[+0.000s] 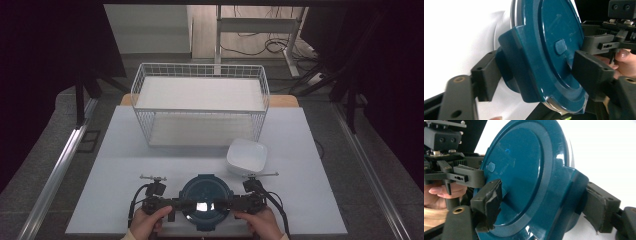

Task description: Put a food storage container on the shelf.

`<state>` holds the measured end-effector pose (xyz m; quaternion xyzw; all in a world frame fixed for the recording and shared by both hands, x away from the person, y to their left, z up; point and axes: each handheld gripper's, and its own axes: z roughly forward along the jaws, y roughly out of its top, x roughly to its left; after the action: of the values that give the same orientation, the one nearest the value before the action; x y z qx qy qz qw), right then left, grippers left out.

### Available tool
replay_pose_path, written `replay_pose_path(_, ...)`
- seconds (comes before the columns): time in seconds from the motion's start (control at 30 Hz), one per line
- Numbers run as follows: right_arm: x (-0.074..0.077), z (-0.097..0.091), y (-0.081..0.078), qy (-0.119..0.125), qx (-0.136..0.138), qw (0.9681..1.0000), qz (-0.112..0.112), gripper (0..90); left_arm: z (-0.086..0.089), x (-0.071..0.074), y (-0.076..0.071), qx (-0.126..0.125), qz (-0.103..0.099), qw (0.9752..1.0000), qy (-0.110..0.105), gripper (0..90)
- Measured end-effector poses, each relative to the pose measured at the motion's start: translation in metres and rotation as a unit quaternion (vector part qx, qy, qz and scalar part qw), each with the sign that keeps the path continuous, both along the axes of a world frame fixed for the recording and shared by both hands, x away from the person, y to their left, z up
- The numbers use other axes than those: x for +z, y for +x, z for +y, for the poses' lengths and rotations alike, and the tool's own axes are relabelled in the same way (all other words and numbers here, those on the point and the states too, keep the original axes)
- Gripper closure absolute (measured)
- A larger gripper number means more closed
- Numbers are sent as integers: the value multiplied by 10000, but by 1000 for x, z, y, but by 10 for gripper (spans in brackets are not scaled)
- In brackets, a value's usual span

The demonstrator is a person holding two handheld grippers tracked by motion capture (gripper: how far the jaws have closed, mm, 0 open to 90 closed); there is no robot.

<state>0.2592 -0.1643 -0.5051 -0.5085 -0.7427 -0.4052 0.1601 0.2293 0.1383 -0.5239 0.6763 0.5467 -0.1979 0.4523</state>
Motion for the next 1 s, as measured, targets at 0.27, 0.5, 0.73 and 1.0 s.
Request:
replay_pose_path(0.27,0,-6,-1,162,-134,9998,56,290,2,2,-2,141,42,9999,-69,312)
replay_pose_path(0.5,2,-9,-5,216,-175,9996,-23,319,1,6,-7,238,-36,9997,-56,338)
replay_pose_path(0.73,5,-9,-8,171,-164,9997,-93,326,1,8,-8,295,-43,9995,-52,349)
replay_pose_path(1.0,7,-10,-10,226,-229,9994,-85,346,1,11,-10,342,-88,9994,-8,362)
